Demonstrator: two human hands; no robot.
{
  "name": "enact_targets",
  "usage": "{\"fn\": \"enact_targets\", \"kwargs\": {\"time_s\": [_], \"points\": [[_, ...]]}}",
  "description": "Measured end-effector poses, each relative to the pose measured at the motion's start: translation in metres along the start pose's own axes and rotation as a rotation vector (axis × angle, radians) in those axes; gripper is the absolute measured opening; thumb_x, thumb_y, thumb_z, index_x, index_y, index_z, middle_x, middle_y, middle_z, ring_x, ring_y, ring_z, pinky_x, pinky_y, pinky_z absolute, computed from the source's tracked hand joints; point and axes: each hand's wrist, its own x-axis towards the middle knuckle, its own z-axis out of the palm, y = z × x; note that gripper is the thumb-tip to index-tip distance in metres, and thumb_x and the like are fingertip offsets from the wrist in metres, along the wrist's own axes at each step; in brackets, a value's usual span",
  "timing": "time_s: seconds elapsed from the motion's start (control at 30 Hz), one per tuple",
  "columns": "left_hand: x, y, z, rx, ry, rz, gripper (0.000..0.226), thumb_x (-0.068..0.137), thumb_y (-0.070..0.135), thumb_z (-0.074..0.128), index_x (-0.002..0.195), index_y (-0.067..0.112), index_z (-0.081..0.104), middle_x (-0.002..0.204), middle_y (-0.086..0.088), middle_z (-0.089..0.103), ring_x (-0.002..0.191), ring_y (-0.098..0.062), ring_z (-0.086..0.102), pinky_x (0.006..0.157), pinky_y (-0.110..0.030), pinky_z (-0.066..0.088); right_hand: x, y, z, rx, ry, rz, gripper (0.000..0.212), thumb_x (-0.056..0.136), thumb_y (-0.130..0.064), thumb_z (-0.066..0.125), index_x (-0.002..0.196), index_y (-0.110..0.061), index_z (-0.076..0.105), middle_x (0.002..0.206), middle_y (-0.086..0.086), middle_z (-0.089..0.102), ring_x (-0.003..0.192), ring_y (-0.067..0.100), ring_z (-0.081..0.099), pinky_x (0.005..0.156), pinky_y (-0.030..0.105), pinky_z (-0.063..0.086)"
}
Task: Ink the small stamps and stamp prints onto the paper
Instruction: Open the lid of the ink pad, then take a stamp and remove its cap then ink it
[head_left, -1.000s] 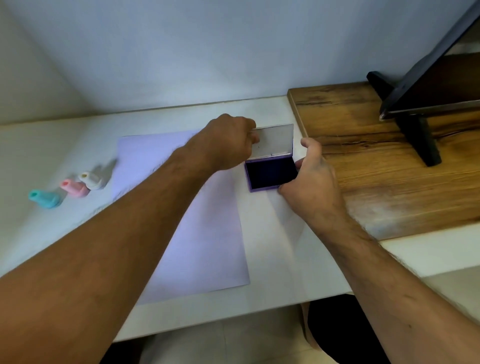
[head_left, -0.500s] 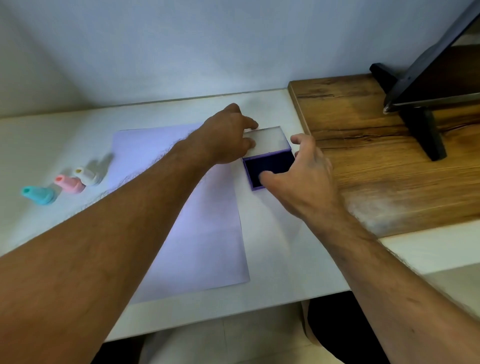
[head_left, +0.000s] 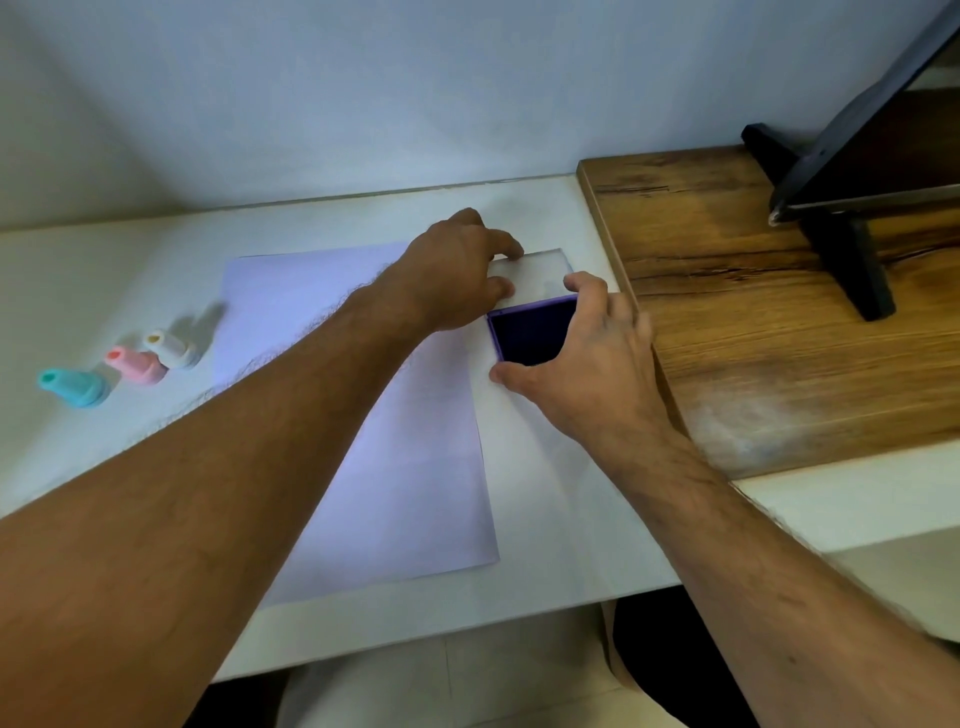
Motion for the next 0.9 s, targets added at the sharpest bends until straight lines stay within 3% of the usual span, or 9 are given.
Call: {"fn": "enact_targets", "kwargs": {"time_s": [0.17, 0.3, 0.53, 0.77, 0.9], "points": [[-0.007, 0.000, 0.000, 0.033, 0.084, 0.041, 0.044, 0.097, 0.029, 0.051, 0.140, 0.022, 0.048, 0.129, -0.009, 0.053, 0.122, -0.026, 0.046, 0.099, -0.038, 0.042, 0.003, -0.002, -0.004, 0.016, -0.033, 0.033, 0.113, 0.056, -0.058, 0.083, 0.145, -0.024, 0.022, 0.146, 0.006, 0.037, 0.134, 0.029, 0.031, 0.100, 0.043, 0.045], [-0.025, -0.001, -0.016, 0.055, 0.202, 0.044, 0.041, 0.098, 0.019, 0.046, 0.139, 0.019, 0.050, 0.124, -0.010, 0.058, 0.119, -0.028, 0.046, 0.097, -0.035, 0.041, 0.001, -0.012, -0.010, 0.015, -0.007, 0.064, 0.116, 0.054, -0.070, 0.076, 0.146, -0.024, 0.022, 0.147, 0.006, 0.036, 0.135, 0.030, 0.031, 0.102, 0.048, 0.044], [-0.101, -0.028, -0.060, -0.010, 0.324, -0.126, 0.039, 0.095, 0.019, 0.053, 0.134, 0.018, 0.056, 0.114, -0.005, 0.064, 0.113, -0.027, 0.053, 0.096, -0.033, 0.044, -0.018, -0.051, -0.005, 0.044, -0.029, -0.128, 0.092, 0.066, -0.061, 0.075, 0.141, -0.025, 0.035, 0.143, 0.005, 0.042, 0.129, 0.027, 0.037, 0.100, 0.043, 0.041], [-0.178, -0.066, -0.081, -0.046, 0.419, -0.329, 0.047, 0.091, -0.004, 0.042, 0.134, 0.009, 0.055, 0.118, -0.010, 0.062, 0.115, -0.028, 0.053, 0.097, -0.031, 0.041, -0.039, -0.115, 0.029, 0.092, -0.134, -0.318, 0.075, 0.075, -0.050, 0.073, 0.138, -0.025, 0.041, 0.142, 0.004, 0.040, 0.129, 0.025, 0.037, 0.096, 0.035, 0.044], [-0.206, -0.092, -0.086, -0.074, 0.475, -0.433, 0.048, 0.090, -0.005, 0.042, 0.134, 0.009, 0.056, 0.118, -0.011, 0.061, 0.114, -0.029, 0.053, 0.092, -0.026, 0.038, -0.050, -0.138, 0.046, 0.096, -0.186, -0.392, 0.057, 0.083, -0.041, 0.067, 0.134, -0.026, 0.047, 0.137, 0.001, 0.043, 0.128, 0.022, 0.036, 0.088, 0.035, 0.046]]}}
